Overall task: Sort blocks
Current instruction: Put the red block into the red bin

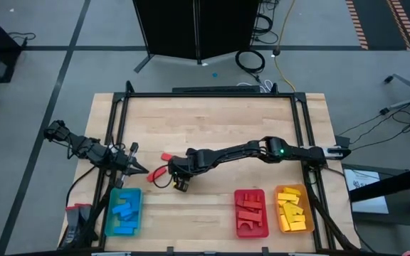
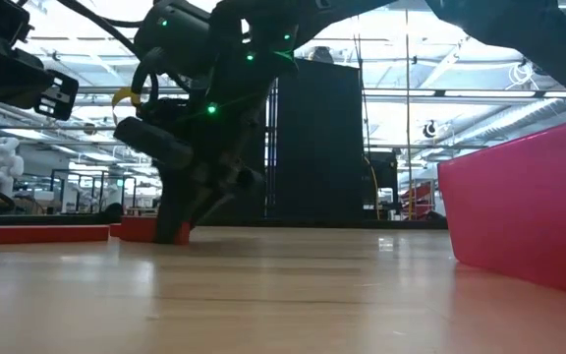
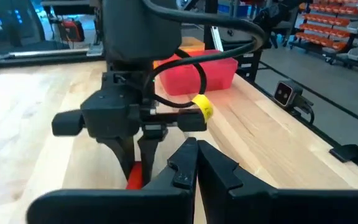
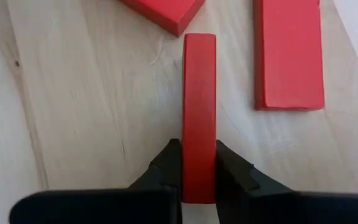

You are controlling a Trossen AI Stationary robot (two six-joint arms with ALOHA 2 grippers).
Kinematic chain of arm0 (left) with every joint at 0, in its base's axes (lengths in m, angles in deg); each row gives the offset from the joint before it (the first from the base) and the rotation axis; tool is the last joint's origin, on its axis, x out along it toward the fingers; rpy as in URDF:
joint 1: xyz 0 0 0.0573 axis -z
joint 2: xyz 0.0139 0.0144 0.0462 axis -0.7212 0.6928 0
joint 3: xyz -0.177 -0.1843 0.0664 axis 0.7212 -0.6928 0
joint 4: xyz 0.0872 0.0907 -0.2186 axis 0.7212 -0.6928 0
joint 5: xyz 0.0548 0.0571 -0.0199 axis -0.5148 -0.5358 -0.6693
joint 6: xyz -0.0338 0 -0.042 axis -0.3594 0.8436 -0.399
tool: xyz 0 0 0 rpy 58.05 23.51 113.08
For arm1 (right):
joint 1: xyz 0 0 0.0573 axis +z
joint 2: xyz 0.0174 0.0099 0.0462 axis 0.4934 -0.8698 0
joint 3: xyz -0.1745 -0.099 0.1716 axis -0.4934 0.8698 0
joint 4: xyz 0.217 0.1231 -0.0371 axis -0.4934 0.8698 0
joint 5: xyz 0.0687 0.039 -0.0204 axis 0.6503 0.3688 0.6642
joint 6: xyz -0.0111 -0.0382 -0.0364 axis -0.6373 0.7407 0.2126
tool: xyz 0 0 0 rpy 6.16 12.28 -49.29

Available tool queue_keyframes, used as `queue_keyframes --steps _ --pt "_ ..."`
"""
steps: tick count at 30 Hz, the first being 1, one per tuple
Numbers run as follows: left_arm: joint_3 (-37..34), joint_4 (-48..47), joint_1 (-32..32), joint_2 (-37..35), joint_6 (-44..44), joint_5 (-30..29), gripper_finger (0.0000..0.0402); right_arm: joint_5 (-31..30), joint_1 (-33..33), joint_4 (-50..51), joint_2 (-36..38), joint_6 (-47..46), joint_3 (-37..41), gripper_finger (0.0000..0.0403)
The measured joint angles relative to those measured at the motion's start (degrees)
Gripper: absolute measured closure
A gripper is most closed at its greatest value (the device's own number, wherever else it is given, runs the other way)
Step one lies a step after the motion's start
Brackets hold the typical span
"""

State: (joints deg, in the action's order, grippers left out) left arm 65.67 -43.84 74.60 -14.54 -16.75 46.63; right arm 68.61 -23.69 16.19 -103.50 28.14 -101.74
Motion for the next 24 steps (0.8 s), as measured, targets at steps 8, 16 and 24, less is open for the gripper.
queue_keyframes --steps 8,16,24 --pt "-0.03 0.11 0.00 0.00 0.66 -0.02 0.0385 -8.13 2.91 14.34 10.39 0.49 0.27 0.0364" --pt "-0.07 -0.02 -0.02 0.00 0.63 -0.02 0.0385 -12.76 11.12 39.68 18.62 -8.87 0.32 0.0364" --pt "-0.07 0.36 -0.02 0.00 -0.87 0.00 0.0385 -12.73 25.47 47.29 29.00 -34.56 1.87 0.0364"
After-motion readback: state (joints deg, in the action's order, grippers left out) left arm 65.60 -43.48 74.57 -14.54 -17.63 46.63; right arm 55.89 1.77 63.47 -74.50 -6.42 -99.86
